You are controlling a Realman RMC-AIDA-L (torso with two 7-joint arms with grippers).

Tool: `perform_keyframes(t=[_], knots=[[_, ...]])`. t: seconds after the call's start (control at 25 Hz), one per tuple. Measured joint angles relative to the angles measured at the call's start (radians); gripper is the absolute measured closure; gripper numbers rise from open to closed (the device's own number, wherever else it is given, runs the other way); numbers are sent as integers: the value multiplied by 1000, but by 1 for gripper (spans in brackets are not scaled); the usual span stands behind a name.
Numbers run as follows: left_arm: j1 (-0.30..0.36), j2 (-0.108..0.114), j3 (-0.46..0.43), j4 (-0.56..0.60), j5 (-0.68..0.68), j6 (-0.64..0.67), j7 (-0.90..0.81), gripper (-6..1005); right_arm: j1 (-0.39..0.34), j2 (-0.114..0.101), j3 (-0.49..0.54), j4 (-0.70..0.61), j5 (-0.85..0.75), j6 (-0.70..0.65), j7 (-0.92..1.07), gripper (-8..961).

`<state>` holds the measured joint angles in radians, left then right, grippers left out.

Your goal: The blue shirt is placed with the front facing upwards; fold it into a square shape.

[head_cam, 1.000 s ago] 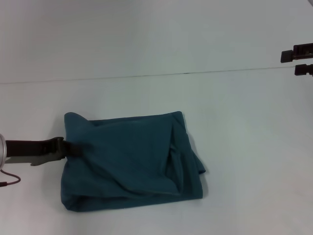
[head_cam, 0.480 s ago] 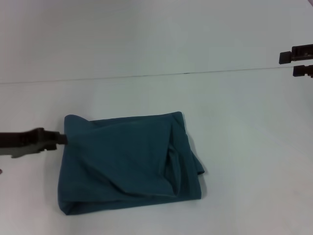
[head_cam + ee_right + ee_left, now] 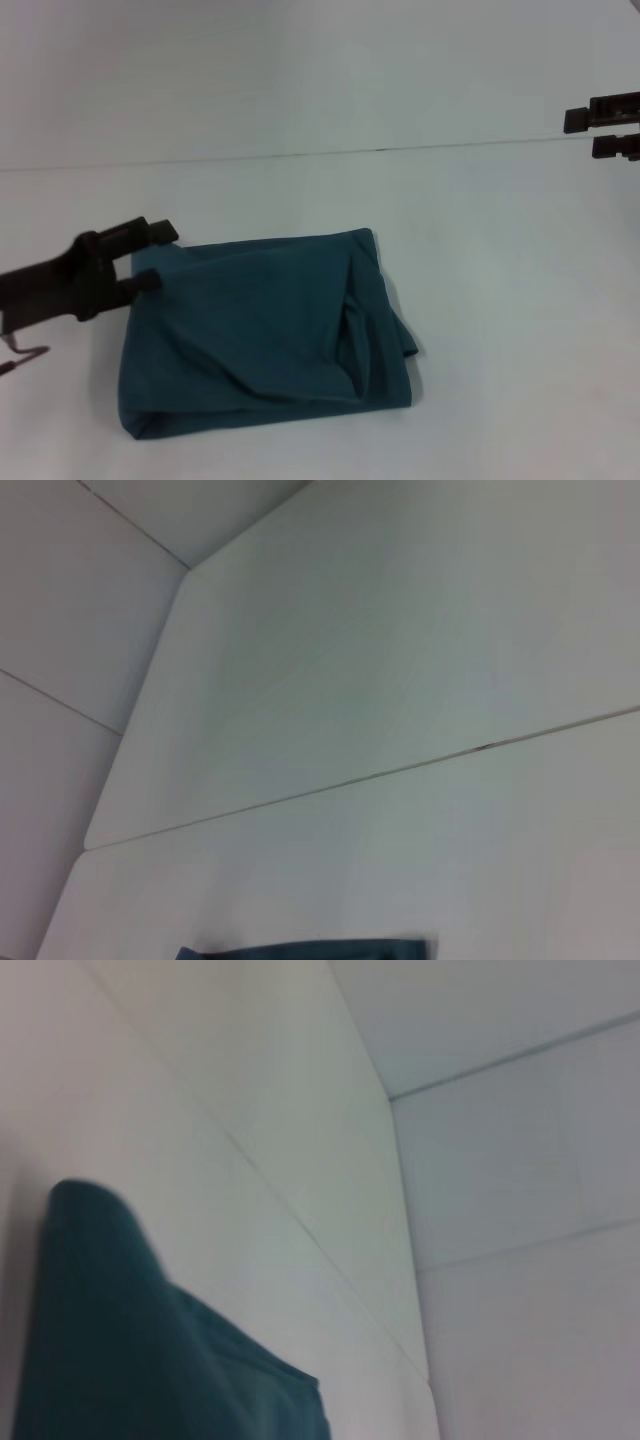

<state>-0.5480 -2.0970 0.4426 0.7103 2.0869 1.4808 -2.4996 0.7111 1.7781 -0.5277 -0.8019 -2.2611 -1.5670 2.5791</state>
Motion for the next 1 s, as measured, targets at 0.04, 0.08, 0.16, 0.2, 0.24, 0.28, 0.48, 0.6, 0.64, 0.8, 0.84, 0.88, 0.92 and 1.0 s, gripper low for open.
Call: perform_keyframes(t=[0.04,0.08,0.16,0.2,0.24,0.28,0.48,0.6,0.64,0.8,0.84,0.88,0.92,1.0], knots=[[-3,1,-1,-39,-7,-26,12,314,2,2,0,1,0,0,-2,179],[-6,1,0,-68,-9,-52,23,268,3,2,0,2,0,0,-4,179],[-11,-4,7,-114,-7,-120,47,138,5,4,-1,6,0,-1,-6,179],[-13,-8,18,-128,-3,-161,57,73,5,4,-1,7,0,-1,-7,179],[-14,-11,38,-139,0,-202,64,71,5,4,-1,9,0,-1,-8,179],[-14,-14,58,-150,1,-237,69,68,5,4,-1,9,0,-1,-8,179],[-24,-16,86,-155,-8,-205,91,56,5,4,-1,10,0,-1,-8,179],[-14,-12,54,-98,-22,-86,91,49,8,5,-2,10,0,-19,-26,180],[-3,-10,32,-68,-30,-37,91,47,11,5,-4,10,0,-36,-40,180],[58,6,-36,57,-34,87,78,47,31,10,-42,15,0,-129,-85,181],[66,10,-46,72,-32,98,75,47,38,13,-62,22,0,-167,-92,181],[85,16,-68,94,-29,118,69,47,46,18,-84,35,0,-196,-96,181],[97,20,-87,108,-26,130,67,47,57,24,-106,52,0,-225,-99,182],[120,25,-119,132,-23,146,67,47,73,38,-127,86,-2,-254,-99,182]])
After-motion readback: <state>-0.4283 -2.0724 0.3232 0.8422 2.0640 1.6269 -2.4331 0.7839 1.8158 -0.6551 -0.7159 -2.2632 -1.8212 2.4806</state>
